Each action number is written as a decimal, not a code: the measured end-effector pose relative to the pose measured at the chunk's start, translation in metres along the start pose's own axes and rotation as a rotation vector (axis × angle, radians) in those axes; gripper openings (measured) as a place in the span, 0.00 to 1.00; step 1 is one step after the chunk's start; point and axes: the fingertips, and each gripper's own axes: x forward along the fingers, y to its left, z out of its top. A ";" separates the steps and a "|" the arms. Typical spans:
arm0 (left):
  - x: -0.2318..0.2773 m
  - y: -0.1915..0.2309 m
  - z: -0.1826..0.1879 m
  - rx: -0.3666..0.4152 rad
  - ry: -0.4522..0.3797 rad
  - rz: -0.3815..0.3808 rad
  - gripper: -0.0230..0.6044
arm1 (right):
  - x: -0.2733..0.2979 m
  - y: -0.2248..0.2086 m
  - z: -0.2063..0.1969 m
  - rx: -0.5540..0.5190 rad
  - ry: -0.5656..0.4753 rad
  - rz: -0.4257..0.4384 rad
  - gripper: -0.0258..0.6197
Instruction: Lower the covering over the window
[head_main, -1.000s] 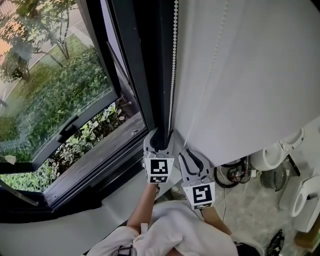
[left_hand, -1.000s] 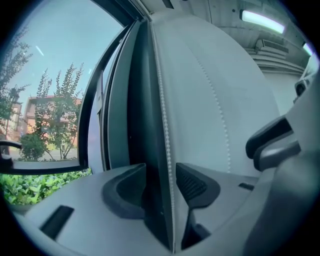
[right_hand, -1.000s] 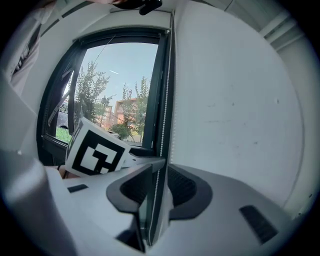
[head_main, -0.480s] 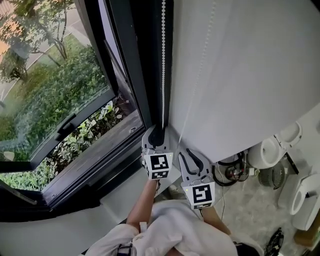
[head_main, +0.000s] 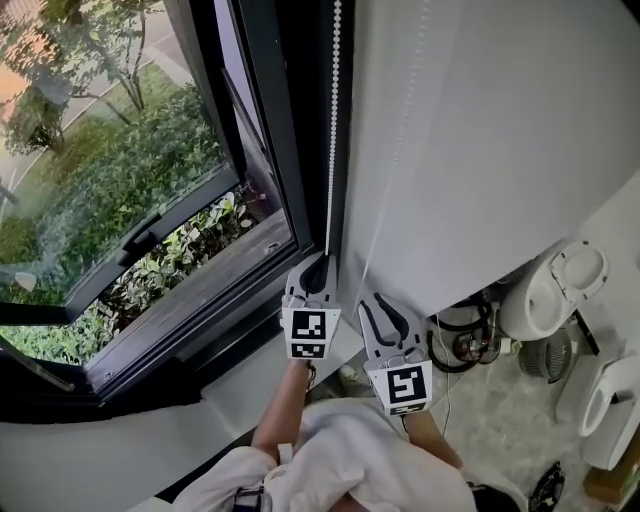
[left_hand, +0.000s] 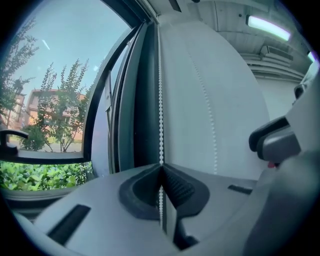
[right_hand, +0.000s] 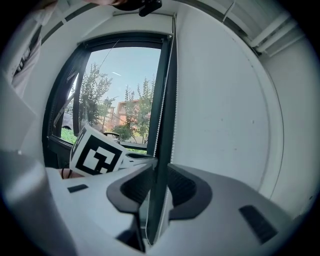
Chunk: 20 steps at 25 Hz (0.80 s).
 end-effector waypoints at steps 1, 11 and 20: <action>-0.004 -0.001 0.000 -0.007 -0.002 -0.009 0.06 | 0.000 0.001 0.002 -0.006 -0.008 0.007 0.18; -0.040 -0.009 -0.010 -0.031 0.000 -0.064 0.06 | 0.005 0.018 0.024 -0.029 -0.058 0.118 0.18; -0.060 -0.016 -0.016 -0.022 0.001 -0.085 0.06 | 0.022 0.028 0.076 -0.056 -0.186 0.214 0.18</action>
